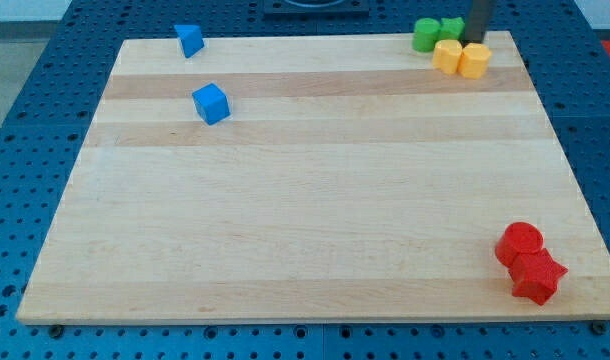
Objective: Separate green blocks and the yellow blocks
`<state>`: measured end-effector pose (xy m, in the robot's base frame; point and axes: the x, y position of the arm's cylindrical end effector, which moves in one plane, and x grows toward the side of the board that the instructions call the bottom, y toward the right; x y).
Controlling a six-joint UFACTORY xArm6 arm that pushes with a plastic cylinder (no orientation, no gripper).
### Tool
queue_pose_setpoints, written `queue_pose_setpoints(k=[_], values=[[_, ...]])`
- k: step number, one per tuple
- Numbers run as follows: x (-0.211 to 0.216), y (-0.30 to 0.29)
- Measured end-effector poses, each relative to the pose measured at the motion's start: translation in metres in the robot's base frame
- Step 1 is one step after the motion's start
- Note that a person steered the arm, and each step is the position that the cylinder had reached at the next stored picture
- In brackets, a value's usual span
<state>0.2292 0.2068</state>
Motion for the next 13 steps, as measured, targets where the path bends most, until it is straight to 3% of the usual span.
queue_pose_setpoints(k=[2,3,5,6,8,10,13], values=[[0.018,-0.056],[0.042,-0.056],[0.038,-0.059],[0.018,-0.055],[0.016,0.016],[0.020,0.031],[0.087,-0.104]])
